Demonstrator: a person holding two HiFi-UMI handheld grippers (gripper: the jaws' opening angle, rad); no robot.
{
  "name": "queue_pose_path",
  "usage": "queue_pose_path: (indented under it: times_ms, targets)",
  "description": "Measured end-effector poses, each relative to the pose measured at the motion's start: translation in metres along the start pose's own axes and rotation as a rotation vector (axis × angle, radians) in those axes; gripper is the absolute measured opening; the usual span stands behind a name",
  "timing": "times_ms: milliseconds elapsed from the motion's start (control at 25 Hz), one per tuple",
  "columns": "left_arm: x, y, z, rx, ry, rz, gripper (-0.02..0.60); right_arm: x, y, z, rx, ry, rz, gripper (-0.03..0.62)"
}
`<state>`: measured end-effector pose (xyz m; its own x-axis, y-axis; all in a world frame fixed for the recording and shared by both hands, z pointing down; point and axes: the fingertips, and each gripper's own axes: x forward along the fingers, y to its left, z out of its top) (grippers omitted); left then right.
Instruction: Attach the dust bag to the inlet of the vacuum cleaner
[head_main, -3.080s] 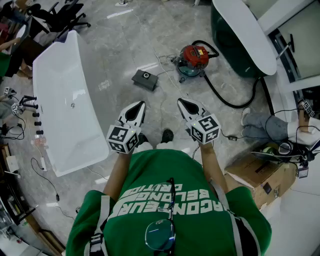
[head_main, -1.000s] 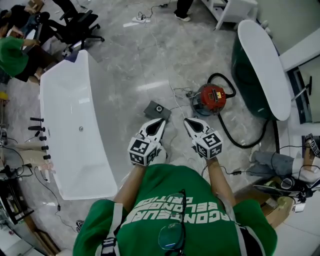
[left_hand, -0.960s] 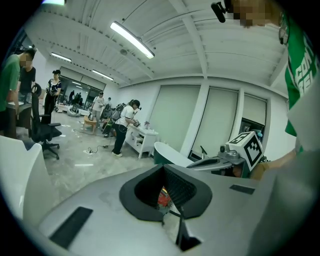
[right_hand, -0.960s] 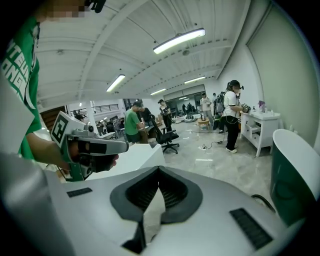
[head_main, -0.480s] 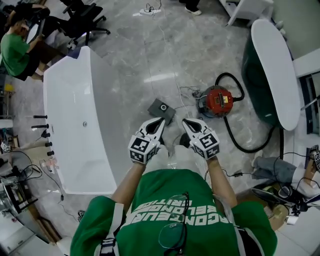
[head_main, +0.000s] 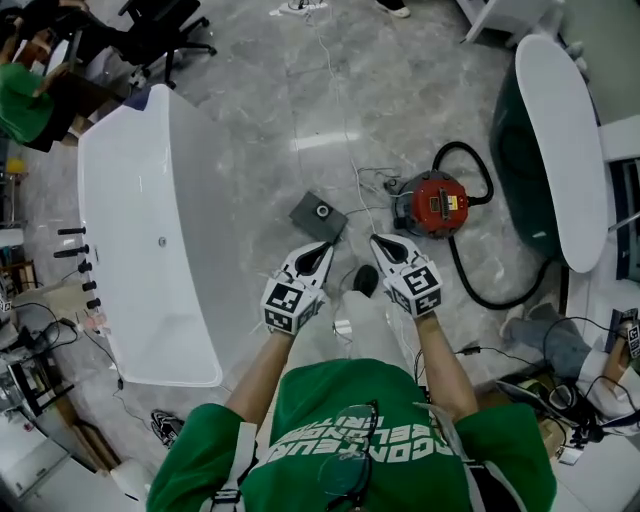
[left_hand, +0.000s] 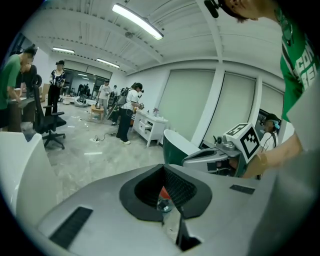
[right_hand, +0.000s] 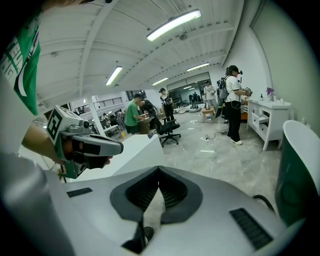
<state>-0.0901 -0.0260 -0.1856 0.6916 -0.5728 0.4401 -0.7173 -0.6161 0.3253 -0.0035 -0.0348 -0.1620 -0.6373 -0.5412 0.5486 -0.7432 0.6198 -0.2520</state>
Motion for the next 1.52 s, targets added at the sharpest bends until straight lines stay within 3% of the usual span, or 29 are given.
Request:
queue_pose_path:
  times_ms: [360,560,680,1000,1520]
  targets:
    - [0.037,0.046,-0.071,-0.001,0.054,-0.001,0.005,0.059,-0.019,-0.05,0.027,0.001,-0.017,0.008]
    - [0.066,0.078,-0.125,0.028,0.08,-0.042,0.005,0.11,-0.03,-0.092,0.012,0.004,-0.02,0.008]
    - [0.078,0.095,-0.168,0.05,0.091,-0.063,0.005,0.136,-0.032,-0.129,0.002,0.004,-0.027,0.008]
    - [0.13,0.161,-0.286,0.022,0.094,-0.051,0.005,0.211,-0.064,-0.233,-0.003,0.011,-0.067,0.008]
    - [0.263,0.243,-0.475,0.138,0.14,-0.108,0.005,0.352,-0.129,-0.42,-0.063,0.028,-0.005,0.008]
